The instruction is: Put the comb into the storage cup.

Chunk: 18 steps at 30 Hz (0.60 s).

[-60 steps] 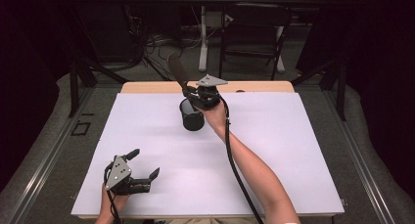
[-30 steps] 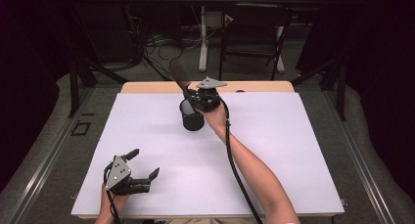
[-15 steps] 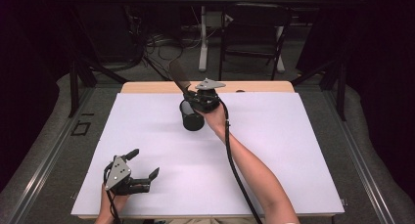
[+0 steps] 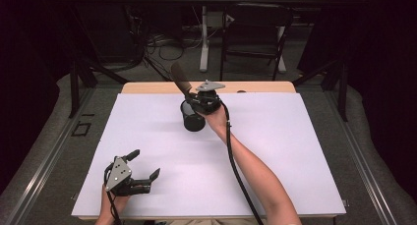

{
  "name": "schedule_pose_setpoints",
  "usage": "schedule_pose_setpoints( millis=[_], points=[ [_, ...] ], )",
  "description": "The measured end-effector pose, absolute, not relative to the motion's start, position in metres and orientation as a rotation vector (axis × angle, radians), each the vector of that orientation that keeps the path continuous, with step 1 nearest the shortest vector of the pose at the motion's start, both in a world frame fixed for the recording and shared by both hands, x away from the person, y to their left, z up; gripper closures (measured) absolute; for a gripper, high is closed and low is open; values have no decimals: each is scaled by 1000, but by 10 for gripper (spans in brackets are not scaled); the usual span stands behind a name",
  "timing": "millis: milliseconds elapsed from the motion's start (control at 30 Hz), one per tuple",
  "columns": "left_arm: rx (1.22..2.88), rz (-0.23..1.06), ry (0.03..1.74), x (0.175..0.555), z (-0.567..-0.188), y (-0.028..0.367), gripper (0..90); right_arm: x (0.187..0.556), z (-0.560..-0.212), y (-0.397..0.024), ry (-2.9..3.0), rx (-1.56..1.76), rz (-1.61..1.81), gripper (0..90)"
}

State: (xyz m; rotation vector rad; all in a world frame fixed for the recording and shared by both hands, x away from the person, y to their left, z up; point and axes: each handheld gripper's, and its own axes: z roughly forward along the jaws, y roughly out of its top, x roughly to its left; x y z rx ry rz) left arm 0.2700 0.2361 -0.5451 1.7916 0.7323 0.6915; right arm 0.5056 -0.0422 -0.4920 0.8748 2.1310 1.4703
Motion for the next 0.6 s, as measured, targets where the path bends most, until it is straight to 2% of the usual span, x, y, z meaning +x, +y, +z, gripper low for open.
schedule_pose_setpoints(
  millis=[233, 600],
  points=[
    [1793, 694, 729, 270, -545, 236, 69, 502, -491, -45, 2141, 867, 1445, 709],
    [1796, 693, 727, 270, -545, 236, 70, 491, -486, -59, 2207, 844, 1412, 573]
  ],
)
